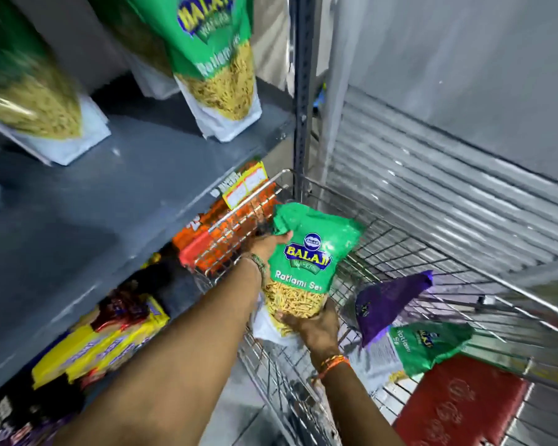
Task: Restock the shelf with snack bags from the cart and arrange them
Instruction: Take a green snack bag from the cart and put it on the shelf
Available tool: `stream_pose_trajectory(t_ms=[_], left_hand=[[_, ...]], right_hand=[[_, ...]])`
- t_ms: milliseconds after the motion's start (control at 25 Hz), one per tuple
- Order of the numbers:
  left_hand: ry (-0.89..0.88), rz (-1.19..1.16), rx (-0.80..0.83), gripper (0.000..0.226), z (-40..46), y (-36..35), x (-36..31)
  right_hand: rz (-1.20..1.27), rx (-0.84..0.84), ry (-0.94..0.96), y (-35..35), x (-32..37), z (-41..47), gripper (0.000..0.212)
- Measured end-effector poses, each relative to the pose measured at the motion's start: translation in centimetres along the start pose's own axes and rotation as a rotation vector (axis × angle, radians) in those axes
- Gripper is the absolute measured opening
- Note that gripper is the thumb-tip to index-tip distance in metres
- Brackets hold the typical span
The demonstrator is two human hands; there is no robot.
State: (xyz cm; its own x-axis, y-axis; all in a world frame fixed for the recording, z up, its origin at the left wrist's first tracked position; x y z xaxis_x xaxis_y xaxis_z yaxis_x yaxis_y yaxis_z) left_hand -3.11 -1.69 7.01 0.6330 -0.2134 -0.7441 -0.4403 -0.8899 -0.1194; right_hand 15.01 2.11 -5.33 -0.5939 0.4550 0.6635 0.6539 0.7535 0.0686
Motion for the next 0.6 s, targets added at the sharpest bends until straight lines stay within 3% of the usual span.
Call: stream_pose_trajectory(t_ms=[80,120,240,320,440,520,600], left_hand=[[-0.018,-0.075,-0.021,0.100,-1.7,0.8,-0.5],[-0.017,-0.157,-0.022,0.098,-1.0,1.8,-0.2],[-0.050,-0.335,0.034,0.022,-12.2,0.5,-6.5],[-0.205,-0.441,-0.035,0.005,-16.6,1.0,-9.2],[-0.406,-0.472,-0.209,0.049,-20.0,4.5,-12.5],[-0.489,-0.532,-0.346,0.054,-21.4,7.8,-14.5],[-0.531,-0.558,-0.441,0.074,-22.6,10.9,-16.6]], right_hand=[[0.152,0.090,0.052,0.4,4.3,-5.8,0.070],[0.194,0.130,0.090,0.7,5.9,-8.0,0.071],[0.137,0.201,0.216,1.5,9.7,-12.9,0.080],[0.063,0.218,0.285,1.2,12.6,-15.2,0.086],[-0.029,0.315,0.390,-0.8,17.8,-18.2,0.097],[-0.083,0.425,0.440,-3.2,21.3,-19.7,0.093],[-0.140,0.503,0.482,-6.3,24.6,-19.8,0.091]])
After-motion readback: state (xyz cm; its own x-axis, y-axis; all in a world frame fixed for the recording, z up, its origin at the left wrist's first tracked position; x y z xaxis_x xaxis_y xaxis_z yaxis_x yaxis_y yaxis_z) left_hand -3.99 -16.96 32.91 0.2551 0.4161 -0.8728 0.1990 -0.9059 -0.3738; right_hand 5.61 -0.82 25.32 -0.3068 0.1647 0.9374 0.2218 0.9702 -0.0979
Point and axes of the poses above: each hand's wrist, its own z-axis towards the middle knuckle, its own y-axis out of the back of the hand, x = y × z, the point moved 3 cm from there along z, towards the middle knuckle, and after that the axes turned 9 degrees about -y, right-handed, at the moved point
